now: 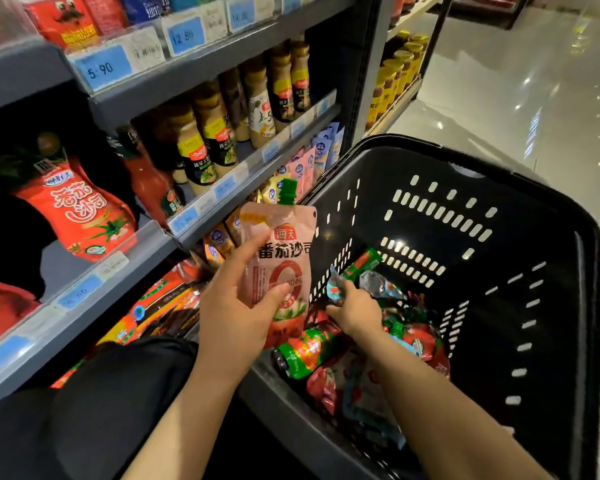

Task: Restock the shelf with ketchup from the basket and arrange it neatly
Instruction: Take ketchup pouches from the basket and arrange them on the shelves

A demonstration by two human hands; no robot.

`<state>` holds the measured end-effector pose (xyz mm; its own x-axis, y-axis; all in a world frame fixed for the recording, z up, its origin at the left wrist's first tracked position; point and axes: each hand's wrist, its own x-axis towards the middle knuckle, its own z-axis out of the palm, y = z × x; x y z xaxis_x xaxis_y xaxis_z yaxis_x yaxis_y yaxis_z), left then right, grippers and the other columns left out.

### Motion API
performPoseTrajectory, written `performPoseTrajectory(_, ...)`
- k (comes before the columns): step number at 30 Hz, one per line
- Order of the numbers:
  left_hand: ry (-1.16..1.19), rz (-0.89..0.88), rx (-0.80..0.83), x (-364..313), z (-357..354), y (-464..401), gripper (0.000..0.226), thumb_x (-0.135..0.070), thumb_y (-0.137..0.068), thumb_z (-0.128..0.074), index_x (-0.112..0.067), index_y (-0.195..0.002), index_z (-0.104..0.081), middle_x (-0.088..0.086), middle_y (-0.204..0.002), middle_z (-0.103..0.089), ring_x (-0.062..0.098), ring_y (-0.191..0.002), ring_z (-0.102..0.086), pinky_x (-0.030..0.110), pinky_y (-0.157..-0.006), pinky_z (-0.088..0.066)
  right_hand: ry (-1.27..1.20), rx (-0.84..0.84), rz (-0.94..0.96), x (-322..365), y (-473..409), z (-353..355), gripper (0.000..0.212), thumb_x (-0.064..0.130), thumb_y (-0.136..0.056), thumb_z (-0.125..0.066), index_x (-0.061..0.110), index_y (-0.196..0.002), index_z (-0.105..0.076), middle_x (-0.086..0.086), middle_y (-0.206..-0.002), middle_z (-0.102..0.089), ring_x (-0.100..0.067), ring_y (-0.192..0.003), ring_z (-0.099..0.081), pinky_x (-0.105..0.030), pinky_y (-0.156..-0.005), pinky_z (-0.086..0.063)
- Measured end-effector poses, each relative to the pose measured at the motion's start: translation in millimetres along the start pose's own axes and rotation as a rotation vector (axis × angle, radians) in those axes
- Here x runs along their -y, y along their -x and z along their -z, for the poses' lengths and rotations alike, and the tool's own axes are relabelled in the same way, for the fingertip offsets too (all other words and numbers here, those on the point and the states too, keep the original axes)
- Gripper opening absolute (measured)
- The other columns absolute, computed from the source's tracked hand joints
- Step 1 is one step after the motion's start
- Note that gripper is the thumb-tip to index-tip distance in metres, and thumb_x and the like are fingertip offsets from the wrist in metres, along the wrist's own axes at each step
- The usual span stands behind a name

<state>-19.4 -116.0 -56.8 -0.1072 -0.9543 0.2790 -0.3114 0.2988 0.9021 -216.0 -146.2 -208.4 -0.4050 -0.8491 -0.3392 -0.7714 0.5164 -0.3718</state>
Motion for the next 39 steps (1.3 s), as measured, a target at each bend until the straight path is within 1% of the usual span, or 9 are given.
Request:
performPoseTrajectory(6, 0.074, 0.049, 0.004, 0.5, 0.3, -0.8, 0.074, -0.007, -0.077, -0.076, -0.063, -0.115, -0.047, -0.049, -0.113, -0.047, -0.014, -0.113, -0.050, 0.015, -0.088, -0.051, -0.279, -0.150, -0.080, 4.5, -1.8, 46.3, 0.034, 0.029, -0.080, -0.064, 0.021, -0.113, -0.064, -0.005, -0.109, -0.067, -0.027, -0.104, -0.060, -0.029, -0.080, -0.044)
performPoseTrajectory(11, 0.105, 0.105, -0.020, 2.6, 1.1, -2.0, 0.073, -0.010, -0.077, -0.077, -0.061, -0.118, -0.046, -0.036, -0.117, -0.052, -0.003, -0.114, -0.055, 0.038, -0.095, -0.052, -0.524, -0.242, 0.037, 14.7, 45.2, 101.6, 0.027, 0.027, -0.076, -0.067, 0.032, -0.102, -0.065, 0.007, -0.093, -0.068, -0.013, -0.083, -0.065, -0.035, -0.075, -0.056)
performPoseTrajectory(14, 0.153, 0.119, -0.040, 2.6, 0.9, -2.6, 0.074, -0.012, -0.076, -0.078, -0.064, -0.118, -0.047, -0.016, -0.126, -0.057, 0.008, -0.116, -0.058, 0.045, -0.095, -0.051, -0.621, -0.388, 0.215, 23.2, 98.0, 126.5, 0.033, 0.019, -0.077, -0.068, 0.032, -0.107, -0.065, 0.010, -0.082, -0.068, -0.010, -0.064, -0.063, -0.031, -0.059, -0.054)
performPoseTrajectory(19, 0.431, 0.253, -0.071, -12.1, -2.7, -6.2, 0.068, 0.008, -0.081, -0.065, -0.053, -0.111, -0.059, -0.002, -0.130, -0.059, 0.011, -0.106, -0.065, 0.040, -0.083, -0.058, -0.434, -0.682, 0.618, 40.3, 157.2, 128.8, 0.051, 0.032, -0.071, -0.055, 0.035, -0.121, -0.052, 0.013, -0.115, -0.063, -0.004, -0.100, -0.058, -0.014, -0.079, -0.048)
performPoseTrajectory(22, 0.791, 0.345, -0.079, -31.5, -1.3, -5.7, 0.040, -0.028, -0.078, -0.072, -0.028, -0.117, -0.066, 0.006, -0.123, -0.065, 0.022, -0.109, -0.065, 0.040, -0.088, -0.054, -0.139, -0.781, 0.935, 53.0, 162.0, 121.2, 0.054, 0.028, -0.077, -0.058, 0.017, -0.128, -0.046, -0.002, -0.129, -0.057, -0.015, -0.110, -0.053, -0.021, -0.088, -0.041)
performPoseTrajectory(27, 0.711, 0.316, -0.159, -39.3, 16.0, 0.0, 0.074, -0.038, -0.054, -0.086, -0.026, -0.123, -0.062, -0.008, -0.113, -0.070, 0.013, -0.108, -0.064, 0.035, -0.090, -0.054, -0.087, -0.805, 1.287, 73.9, 158.2, 115.2, 0.040, 0.016, -0.087, -0.062, 0.006, -0.122, -0.048, -0.011, -0.130, -0.046, -0.027, -0.115, -0.048, -0.035, -0.091, -0.044)
performPoseTrajectory(33, 0.620, 0.267, -0.307, -31.4, 46.4, 0.9, 0.054, -0.009, -0.077, -0.075, -0.030, -0.124, -0.062, -0.013, -0.118, -0.067, 0.010, -0.110, -0.063, 0.040, -0.090, -0.054, -0.388, -0.312, 1.201, 92.6, 173.3, 127.6, 0.063, 0.056, -0.078, -0.066, 0.021, -0.129, -0.057, 0.008, -0.141, -0.046, -0.011, -0.133, -0.041, -0.040, -0.102, -0.046)
performPoseTrajectory(36, 0.597, 0.173, -0.342, -35.3, 61.0, 7.0, 0.051, -0.003, -0.080, -0.071, -0.039, -0.115, -0.061, -0.031, -0.099, -0.068, -0.003, -0.097, -0.065, 0.026, -0.077, -0.057, -0.770, -0.159, 0.989, 118.6, 182.5, 137.2, 0.054, 0.047, -0.082, -0.067, 0.037, -0.132, -0.048, 0.016, -0.143, -0.041, -0.008, -0.133, -0.042, -0.040, -0.099, -0.049)
performPoseTrajectory(39, 0.527, 0.111, -0.372, -42.0, 80.7, 17.5, 0.051, -0.003, -0.082, -0.070, -0.042, -0.112, -0.061, -0.022, -0.108, -0.069, 0.001, -0.099, -0.066, 0.025, -0.076, -0.057, -1.010, 0.067, 0.811, 148.3, 188.1, 139.9, 0.066, 0.019, -0.078, -0.075, 0.046, -0.128, -0.043, 0.022, -0.117, -0.059, -0.006, -0.104, -0.063, -0.033, -0.079, -0.058)
